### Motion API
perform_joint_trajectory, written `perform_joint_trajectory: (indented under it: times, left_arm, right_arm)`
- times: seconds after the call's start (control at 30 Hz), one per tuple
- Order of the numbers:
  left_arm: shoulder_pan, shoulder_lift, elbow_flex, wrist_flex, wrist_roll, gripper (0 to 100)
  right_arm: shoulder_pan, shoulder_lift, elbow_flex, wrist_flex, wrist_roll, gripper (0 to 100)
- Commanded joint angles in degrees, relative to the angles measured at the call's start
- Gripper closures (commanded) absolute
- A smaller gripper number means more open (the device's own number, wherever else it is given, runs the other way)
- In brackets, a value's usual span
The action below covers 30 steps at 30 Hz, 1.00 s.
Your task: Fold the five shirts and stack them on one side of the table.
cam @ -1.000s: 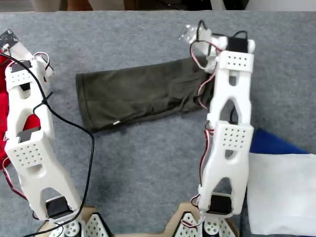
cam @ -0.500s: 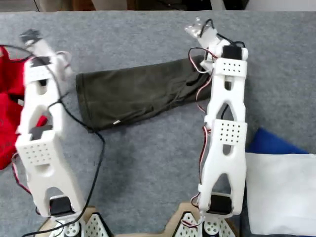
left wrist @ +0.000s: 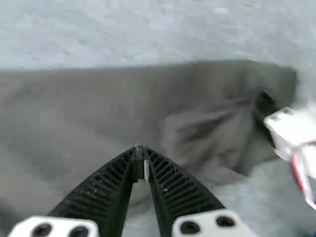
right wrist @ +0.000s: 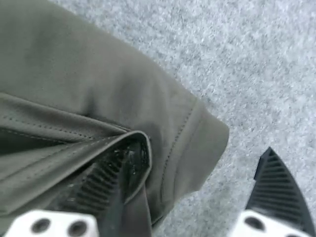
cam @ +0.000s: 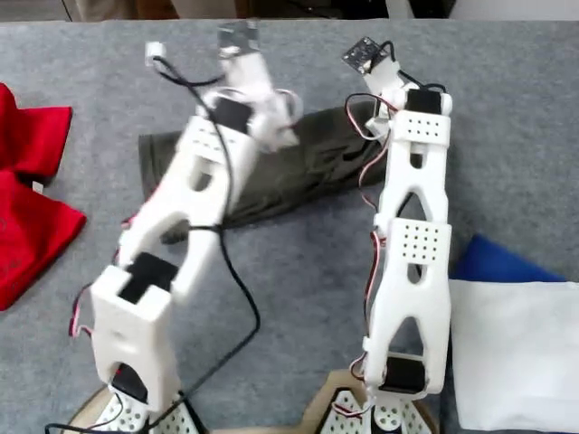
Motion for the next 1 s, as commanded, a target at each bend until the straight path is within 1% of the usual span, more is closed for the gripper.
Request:
perform_joint_trajectory:
  times: [0.0, 0.13, 0.2, 0.3, 0.43, 0.5, 0.7, 0.87, 0.97]
  left_arm:
    - [4.92, 0.57, -3.78, -2.81, 2.37, 98]
    - [5.27, 2.86, -4.48, -2.64, 7.56, 98]
    - [4.66, 3.56, -4.48, -2.37, 10.46, 98]
    - [5.54, 3.56, -4.48, 0.09, 13.1, 98]
    - [8.7, 3.56, -3.87, 1.41, 13.63, 98]
    - [8.88, 3.56, -3.87, 2.2, 14.86, 98]
    - [8.18, 2.86, -5.71, 5.63, 14.77, 98]
    - [4.75, 0.75, -5.98, 6.15, 13.36, 98]
    - [0.7, 1.54, -5.98, 5.98, 13.01, 98]
  right_arm:
    - [1.71, -0.31, -2.77, -0.7, -0.62, 63.1]
    - [4.18, -0.31, -3.03, -2.02, -2.99, 63.1]
    - [4.26, -0.31, -3.03, -2.02, -2.99, 63.1]
    - [4.18, -0.31, -3.03, -2.2, -4.31, 63.1]
    - [4.18, -0.31, -2.95, -2.29, -5.1, 63.1]
    - [4.18, -0.31, -3.03, -2.29, -5.45, 63.1]
    - [3.47, -0.4, -2.86, -1.85, -5.27, 63.1]
    - [2.15, -0.92, -3.91, 1.41, -4.66, 63.1]
    - [-0.31, -1.71, -9.19, 8.7, -2.81, 63.1]
